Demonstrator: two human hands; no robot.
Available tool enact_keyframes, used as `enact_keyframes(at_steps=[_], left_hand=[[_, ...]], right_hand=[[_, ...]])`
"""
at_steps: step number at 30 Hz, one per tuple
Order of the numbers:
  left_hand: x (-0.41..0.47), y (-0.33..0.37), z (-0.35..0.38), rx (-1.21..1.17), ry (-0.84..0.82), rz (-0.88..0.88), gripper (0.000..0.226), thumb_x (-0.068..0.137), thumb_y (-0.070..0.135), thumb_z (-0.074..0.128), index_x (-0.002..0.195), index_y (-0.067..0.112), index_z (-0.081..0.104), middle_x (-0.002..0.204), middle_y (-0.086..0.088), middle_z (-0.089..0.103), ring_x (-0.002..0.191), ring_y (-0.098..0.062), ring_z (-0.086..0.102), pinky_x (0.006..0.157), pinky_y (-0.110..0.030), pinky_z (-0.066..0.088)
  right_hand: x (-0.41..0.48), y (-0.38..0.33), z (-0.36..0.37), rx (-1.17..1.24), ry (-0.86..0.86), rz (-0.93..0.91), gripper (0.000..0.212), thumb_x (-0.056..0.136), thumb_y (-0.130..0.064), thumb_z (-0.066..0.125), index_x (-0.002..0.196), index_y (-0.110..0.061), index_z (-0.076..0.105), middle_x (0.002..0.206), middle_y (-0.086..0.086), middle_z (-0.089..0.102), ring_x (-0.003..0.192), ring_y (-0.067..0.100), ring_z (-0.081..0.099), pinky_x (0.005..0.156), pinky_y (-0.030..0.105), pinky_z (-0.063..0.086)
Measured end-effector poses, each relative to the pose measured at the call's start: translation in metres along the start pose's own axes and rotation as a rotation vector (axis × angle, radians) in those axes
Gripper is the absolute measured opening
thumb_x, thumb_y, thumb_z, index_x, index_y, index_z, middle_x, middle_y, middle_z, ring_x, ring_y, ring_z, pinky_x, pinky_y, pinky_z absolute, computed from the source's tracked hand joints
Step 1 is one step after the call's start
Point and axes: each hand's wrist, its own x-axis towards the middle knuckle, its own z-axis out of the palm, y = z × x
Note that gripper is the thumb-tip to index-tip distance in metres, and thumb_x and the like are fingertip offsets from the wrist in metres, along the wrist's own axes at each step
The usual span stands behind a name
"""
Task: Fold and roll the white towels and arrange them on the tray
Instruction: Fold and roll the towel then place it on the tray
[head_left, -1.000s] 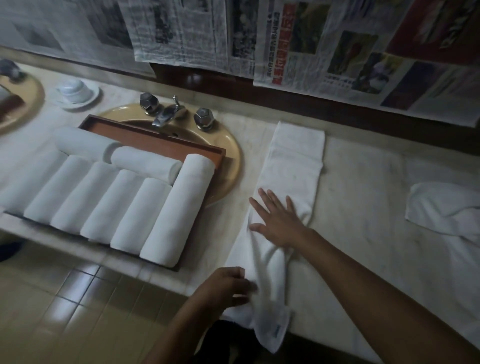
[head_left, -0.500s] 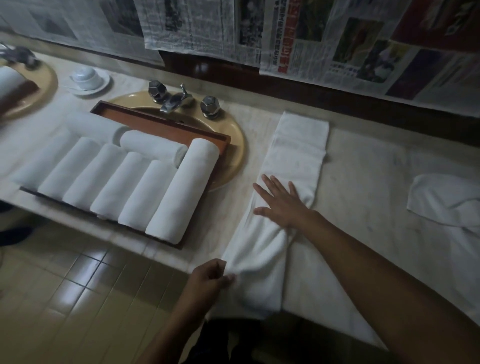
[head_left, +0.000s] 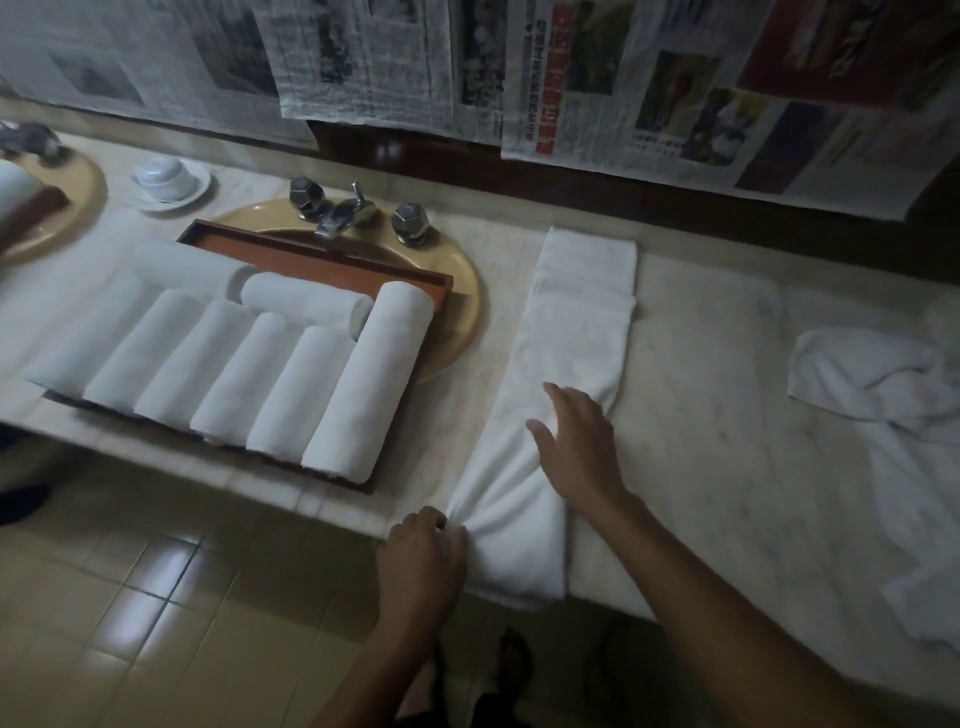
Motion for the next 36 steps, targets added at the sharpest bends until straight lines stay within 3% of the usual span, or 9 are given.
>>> enact_keyframes(at_steps=[2,5,11,15,18,25,29,33,36], left_hand=[[0.01,0.005,-0.001,0.004,-0.038,0.054,0.022,0.095,0.041,0.055,0.09,0.02,0.061,0.085,0.003,0.063,0.08,-0.021,0.06,0.074,-0.039,0.051],[0.026,0.009,-0.004,-0.029,-0.099,0.051,0.013,0.095,0.03,0.062,0.09,0.019,0.062,0.082,0.002,0.066,0.076,-0.019,0.061,0.07,-0.035,0.05],[0.048,0.002,-0.02,-0.074,-0.251,-0.013,0.014,0.092,0.031,0.072,0.086,0.019,0.071,0.083,0.002,0.07,0.077,-0.019,0.069,0.075,-0.038,0.06],[0.045,0.001,-0.023,-0.055,-0.281,-0.002,0.02,0.085,0.03,0.081,0.075,0.018,0.068,0.068,0.002,0.069,0.063,-0.013,0.067,0.058,-0.028,0.055],[0.041,0.001,-0.024,-0.061,-0.286,0.027,0.021,0.083,0.029,0.083,0.074,0.02,0.066,0.069,0.002,0.069,0.061,-0.015,0.069,0.059,-0.033,0.06],[0.039,0.005,-0.029,0.019,-0.298,0.111,0.018,0.087,0.029,0.079,0.08,0.017,0.068,0.069,0.008,0.064,0.055,0.001,0.054,0.043,-0.009,0.034],[0.04,0.006,-0.028,0.05,-0.303,0.12,0.021,0.088,0.031,0.078,0.076,0.021,0.065,0.065,0.013,0.059,0.057,0.004,0.05,0.045,-0.012,0.03],[0.044,0.008,-0.029,0.101,-0.333,0.154,0.022,0.085,0.035,0.081,0.082,0.023,0.063,0.074,0.013,0.06,0.069,-0.004,0.059,0.054,-0.021,0.039],[0.046,0.016,-0.019,0.104,-0.224,0.268,0.038,0.087,0.038,0.078,0.114,0.019,0.061,0.11,0.002,0.063,0.1,-0.021,0.063,0.075,-0.031,0.047]], right_hand=[[-0.048,0.003,-0.007,0.07,0.081,0.206,0.034,0.095,-0.031,0.067,0.122,-0.011,0.06,0.118,0.015,0.061,0.111,0.039,0.058,0.091,0.046,0.049],[-0.106,0.003,-0.006,-0.024,-0.191,0.503,0.039,0.095,-0.045,0.064,0.114,-0.011,0.062,0.116,0.013,0.063,0.109,0.036,0.061,0.089,0.04,0.048],[-0.127,-0.007,-0.013,0.192,-0.259,0.632,0.02,0.096,-0.037,0.065,0.096,-0.017,0.064,0.096,0.003,0.068,0.095,0.026,0.065,0.076,0.03,0.043],[-0.138,-0.008,-0.014,0.312,-0.215,0.732,0.014,0.094,-0.025,0.066,0.102,-0.016,0.058,0.097,0.003,0.065,0.096,0.027,0.062,0.075,0.029,0.04],[-0.148,-0.005,-0.009,0.423,-0.133,0.801,0.036,0.088,-0.023,0.076,0.12,-0.011,0.064,0.116,0.008,0.071,0.111,0.029,0.065,0.09,0.034,0.05],[-0.173,-0.019,-0.011,0.5,0.236,0.722,0.032,0.075,-0.016,0.089,0.09,-0.025,0.062,0.08,-0.014,0.072,0.079,0.001,0.069,0.069,0.023,0.052],[-0.187,-0.013,0.006,0.482,0.184,0.733,0.036,0.075,-0.011,0.086,0.091,-0.026,0.057,0.08,-0.008,0.068,0.075,0.019,0.069,0.071,0.037,0.056],[-0.172,-0.004,0.008,0.341,0.162,0.709,0.042,0.082,-0.024,0.082,0.118,-0.014,0.061,0.108,0.004,0.069,0.101,0.027,0.066,0.085,0.038,0.054],[-0.146,-0.004,0.007,0.097,0.233,0.452,0.052,0.089,-0.025,0.074,0.135,-0.009,0.057,0.136,0.014,0.057,0.125,0.035,0.053,0.099,0.044,0.047]])
